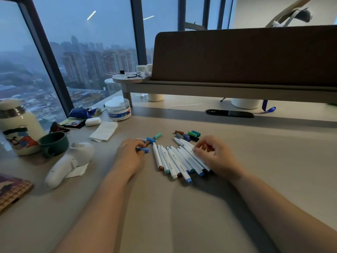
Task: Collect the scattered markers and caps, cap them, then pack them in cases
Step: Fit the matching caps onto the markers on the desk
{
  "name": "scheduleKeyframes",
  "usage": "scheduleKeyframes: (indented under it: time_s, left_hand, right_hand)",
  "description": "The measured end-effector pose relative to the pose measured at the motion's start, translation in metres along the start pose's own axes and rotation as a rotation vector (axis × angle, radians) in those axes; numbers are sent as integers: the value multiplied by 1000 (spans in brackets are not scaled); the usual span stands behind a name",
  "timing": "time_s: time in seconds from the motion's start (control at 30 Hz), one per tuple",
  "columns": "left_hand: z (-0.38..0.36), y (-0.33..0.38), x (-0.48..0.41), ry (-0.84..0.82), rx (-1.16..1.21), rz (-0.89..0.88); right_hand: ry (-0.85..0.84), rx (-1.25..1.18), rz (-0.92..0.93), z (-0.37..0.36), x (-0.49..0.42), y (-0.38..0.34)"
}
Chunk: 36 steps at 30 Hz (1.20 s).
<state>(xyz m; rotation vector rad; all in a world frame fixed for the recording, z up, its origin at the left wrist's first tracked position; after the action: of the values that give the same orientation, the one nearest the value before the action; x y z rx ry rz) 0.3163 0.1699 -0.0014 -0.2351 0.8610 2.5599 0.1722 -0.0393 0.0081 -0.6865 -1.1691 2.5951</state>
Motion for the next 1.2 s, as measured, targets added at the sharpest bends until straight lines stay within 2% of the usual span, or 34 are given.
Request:
scheduleKeyframes:
  time_s: [0.2,0.4,0.5,0.73,1.1,1.2]
  left_hand:
    - [1,7,2,-45,-48,1]
    - [1,14,6,-79,-12,-42]
    - [1,14,5,-72,84,-16]
    - [10,21,8,27,366,-17]
    - [6,30,14,28,403,-29]
    - [6,30,14,16,441,-20]
  right_hand:
    - [-141,129,123,-13,8,-31]
    - [-223,510,257,-24,16,-39]
    - [-211,594,319,-26,18,-42]
    - [-200,631,347,-28,16,-37]
    - [-246,719,398,-31,16,-41]
    - [-198,651,376,-30,15,-39]
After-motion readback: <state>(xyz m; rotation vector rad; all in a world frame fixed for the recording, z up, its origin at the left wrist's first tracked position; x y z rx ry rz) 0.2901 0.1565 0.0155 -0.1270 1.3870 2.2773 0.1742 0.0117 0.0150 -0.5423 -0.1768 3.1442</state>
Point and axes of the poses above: each hand's wrist, its own x-axis away from the middle knuckle, its own z-axis out of the back of the hand, y = z × x, the point moved 4 cm from there along -x, towards the middle knuckle, and after that the axes turned 3 degrees about -z, right-handed, at the moved point
